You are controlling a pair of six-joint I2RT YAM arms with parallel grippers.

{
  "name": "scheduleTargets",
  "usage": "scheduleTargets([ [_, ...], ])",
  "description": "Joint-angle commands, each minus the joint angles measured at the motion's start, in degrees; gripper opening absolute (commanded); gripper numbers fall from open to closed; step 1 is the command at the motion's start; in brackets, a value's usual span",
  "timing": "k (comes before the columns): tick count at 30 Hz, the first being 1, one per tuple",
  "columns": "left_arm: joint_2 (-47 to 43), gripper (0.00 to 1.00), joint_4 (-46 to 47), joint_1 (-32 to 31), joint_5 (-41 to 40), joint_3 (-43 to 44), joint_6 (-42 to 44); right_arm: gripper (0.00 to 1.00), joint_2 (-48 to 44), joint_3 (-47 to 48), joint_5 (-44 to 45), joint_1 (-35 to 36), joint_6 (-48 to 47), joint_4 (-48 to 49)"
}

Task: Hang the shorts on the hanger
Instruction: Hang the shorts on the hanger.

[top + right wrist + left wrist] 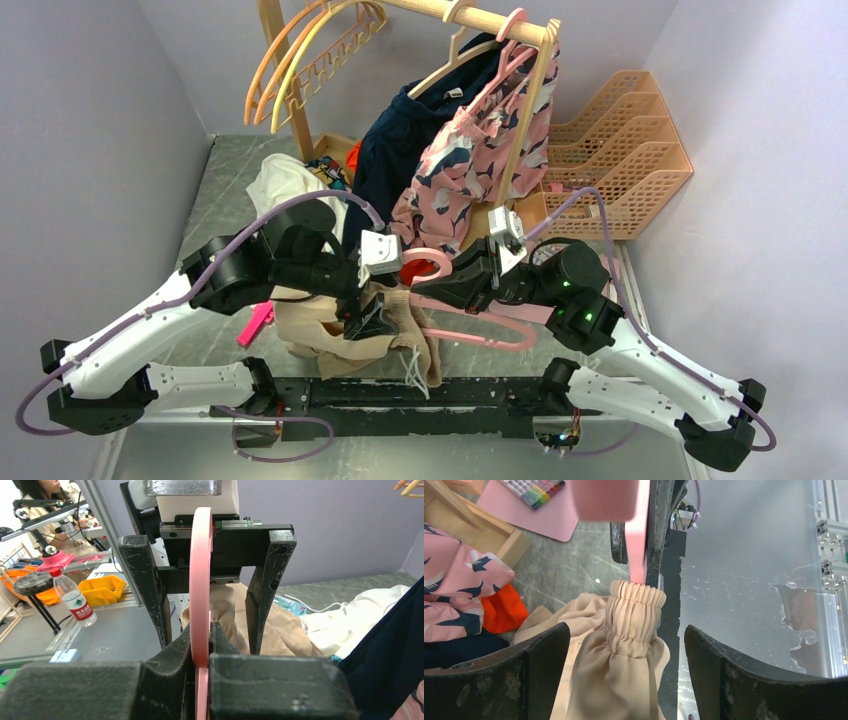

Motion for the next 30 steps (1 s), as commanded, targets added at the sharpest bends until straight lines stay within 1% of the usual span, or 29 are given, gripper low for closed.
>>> scheduleTargets([
  [1,-0.7,0.86,-0.74,-0.22,-1.2,-0.03,0.91,0.0,-1.09,2.26,0.15,0.2,-0.37,2.09],
  [4,0.16,0.79,-1.09,-0.22,-0.37,-0.53,1.25,0.0,-1.44,2.2,0.0,0.19,-0.07,2.39],
  [6,0.76,0.73,-0.8,-0.22,0.51,-1.13,1.52,0.0,-1.44,2.07,-0.26,0.22,0.26,2.78],
  [9,1.67,0.6,0.21,-0.23,2.87,-1.47,1.8,0.0,-1.24,1.7,-0.73,0.2,0.95,3.97],
  [12,2.43,0.46,1.3,-0.22,3.78,-0.88,1.82,0.0,-0.99,1.26,-1.08,0.21,1.62,5.08],
  [14,2.51,0.39,1.91,-0.22,4.11,-0.59,1.83,0.0,-0.89,1.15,-1.23,0.23,1.74,5.26],
  [15,2.47,0.34,2.32,-0.22,4.15,-0.6,1.84,0.0,-0.99,1.02,-1.18,0.2,1.85,5.24],
  [17,2.28,0.14,3.23,-0.22,3.71,-0.8,1.69,0.0,-1.26,0.65,-1.21,0.19,1.94,5.42],
  [18,2.15,0.08,3.7,-0.22,3.36,-1.17,1.5,0.0,-1.31,0.55,-1.25,0.25,2.02,5.43],
  [22,1.28,0.07,5.55,-0.23,3.2,-2.63,0.88,0.0,-1.44,0.52,-2.14,0.2,1.9,4.84],
  [23,1.18,0.11,5.66,-0.22,2.81,-2.74,0.7,0.0,-1.33,0.83,-2.66,0.2,1.61,4.29],
  [24,1.23,0.25,5.41,-0.22,2.28,-2.56,0.53,0.0,-1.13,1.25,-3.11,0.24,1.29,3.61],
  [25,1.3,0.42,5.0,-0.22,1.69,-2.17,0.49,0.0,-1.0,1.62,-3.58,0.2,0.97,3.0],
  [26,1.26,0.55,4.55,-0.22,1.08,-1.77,0.58,0.0,-1.05,1.93,-3.71,0.2,0.62,2.57],
  [27,1.01,0.64,4.17,-0.23,0.75,-1.18,0.72,0.0,-1.05,2.19,-3.76,0.2,0.34,2.12],
  [28,0.6,0.89,4.05,-0.22,0.51,-0.81,0.71,0.0,-1.13,2.42,-3.64,0.15,-0.08,1.55],
  [29,-0.03,0.98,3.99,-0.22,0.39,-0.41,0.54,0.0,-1.22,2.64,-3.55,0.22,-0.41,1.11],
  [30,-0.77,1.0,3.98,-0.27,0.18,-0.12,0.48,0.0,-1.25,2.78,-3.48,0.22,-0.76,0.64],
])
